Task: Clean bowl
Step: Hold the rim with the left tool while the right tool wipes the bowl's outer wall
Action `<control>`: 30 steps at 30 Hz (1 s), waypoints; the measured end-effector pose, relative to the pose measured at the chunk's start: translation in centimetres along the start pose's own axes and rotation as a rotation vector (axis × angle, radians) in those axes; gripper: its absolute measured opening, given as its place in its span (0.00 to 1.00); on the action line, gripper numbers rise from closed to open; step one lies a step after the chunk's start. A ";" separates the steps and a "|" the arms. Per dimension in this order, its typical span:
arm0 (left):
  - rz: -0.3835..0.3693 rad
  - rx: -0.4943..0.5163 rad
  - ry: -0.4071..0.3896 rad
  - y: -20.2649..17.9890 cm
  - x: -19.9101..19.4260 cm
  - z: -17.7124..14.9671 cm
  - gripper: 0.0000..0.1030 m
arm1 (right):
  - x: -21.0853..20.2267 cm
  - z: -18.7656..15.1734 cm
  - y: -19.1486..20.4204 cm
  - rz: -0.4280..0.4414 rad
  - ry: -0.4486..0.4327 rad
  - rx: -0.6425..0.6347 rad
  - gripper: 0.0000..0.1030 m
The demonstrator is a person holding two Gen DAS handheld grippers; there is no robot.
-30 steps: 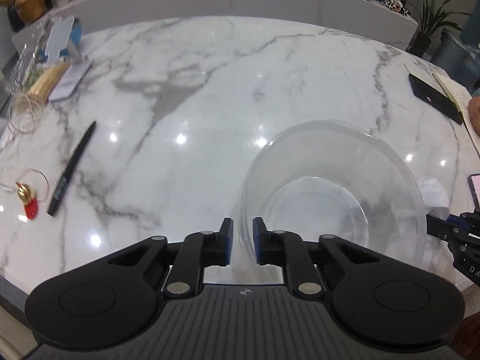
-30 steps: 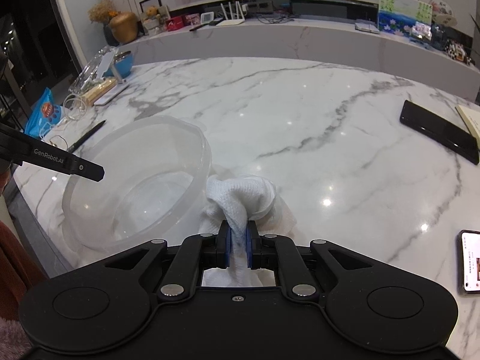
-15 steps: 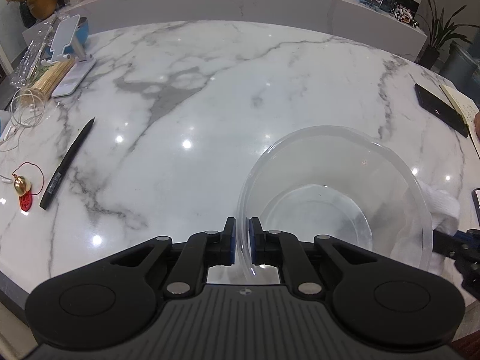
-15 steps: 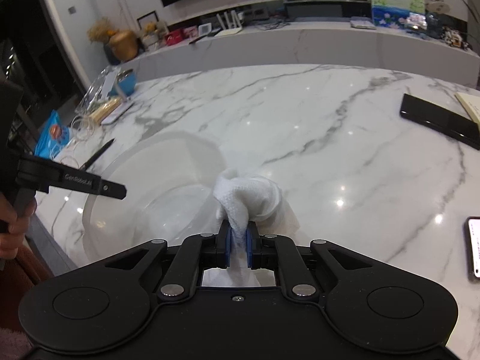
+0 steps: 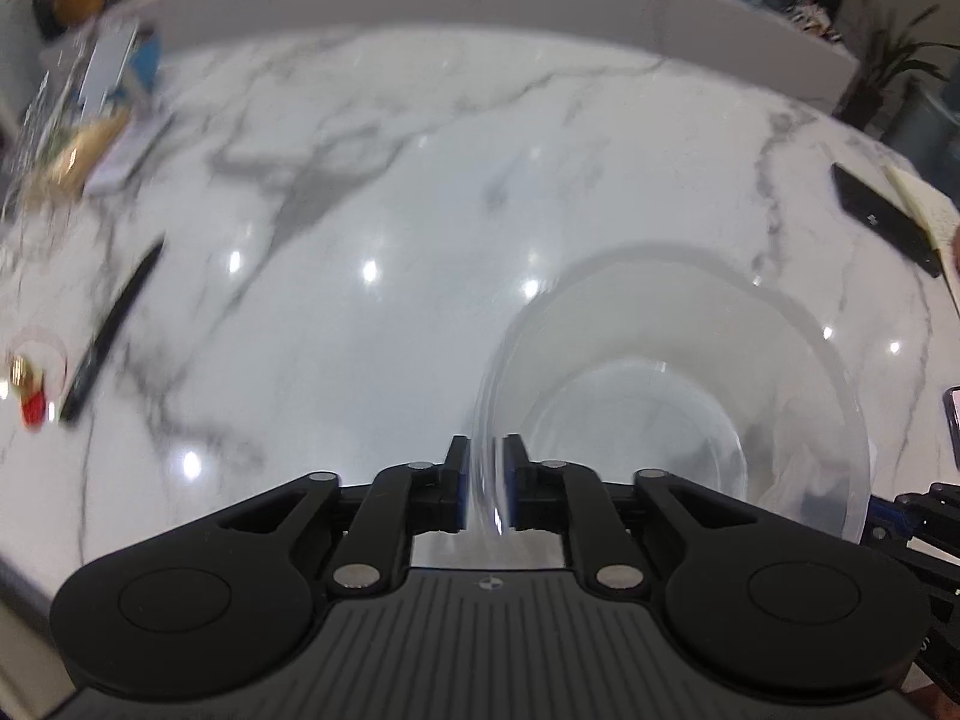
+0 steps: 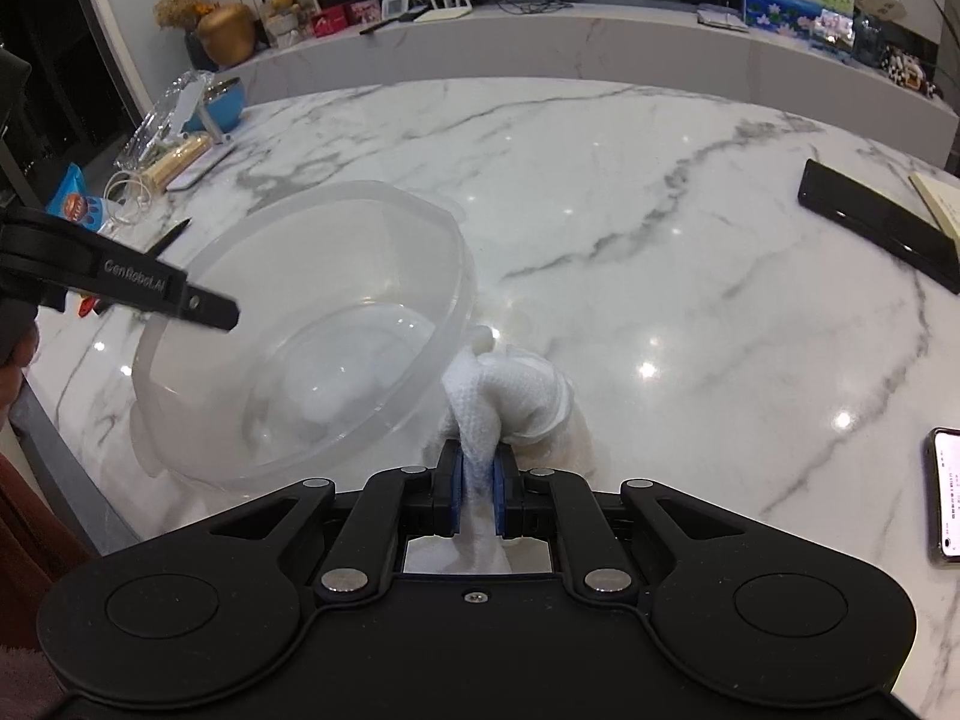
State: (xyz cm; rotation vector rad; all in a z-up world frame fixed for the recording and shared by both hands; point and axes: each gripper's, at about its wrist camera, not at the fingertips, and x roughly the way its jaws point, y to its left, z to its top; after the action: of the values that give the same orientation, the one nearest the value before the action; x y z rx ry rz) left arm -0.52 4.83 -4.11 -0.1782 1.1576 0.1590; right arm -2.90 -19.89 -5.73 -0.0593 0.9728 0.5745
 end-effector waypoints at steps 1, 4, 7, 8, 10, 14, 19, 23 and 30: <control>-0.010 -0.032 0.028 0.4 0.0 -0.3 0.24 | 0.0 0.0 0.0 -0.002 0.001 -0.001 0.09; -0.010 -0.031 0.029 0.4 -0.3 -0.9 0.24 | 0.0 0.0 0.0 -0.008 0.001 -0.009 0.09; -0.003 -0.004 0.033 0.1 -0.4 -1.1 0.18 | -0.1 -0.1 0.0 -0.014 -0.003 -0.013 0.09; -0.006 0.004 0.032 0.0 -0.4 -1.1 0.16 | -0.3 -0.1 0.0 -0.015 -0.008 -0.010 0.08; -0.005 0.017 0.024 -0.3 -0.4 -1.0 0.13 | -0.8 0.0 -0.5 -0.015 -0.035 0.010 0.09; -0.002 0.042 0.002 -0.6 -0.2 -0.5 0.12 | -2.2 0.1 -1.5 -0.010 -0.099 0.059 0.09; 0.008 0.074 -0.013 -1.1 0.0 0.0 0.11 | -2.8 0.5 -1.8 0.028 -0.138 0.082 0.09; -0.011 0.078 -0.012 -1.3 0.3 0.2 0.11 | -1.7 0.6 -0.9 0.010 -0.085 0.026 0.09; -0.028 0.122 -0.026 -1.7 0.3 0.0 0.11 | -0.5 0.6 -0.5 -0.019 -0.024 0.004 0.09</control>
State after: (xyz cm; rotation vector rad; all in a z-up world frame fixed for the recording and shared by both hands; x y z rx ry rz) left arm -0.01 3.21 -4.32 -0.0842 1.1352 0.0653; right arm -2.43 -20.37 -5.13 -0.0583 0.9487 0.5547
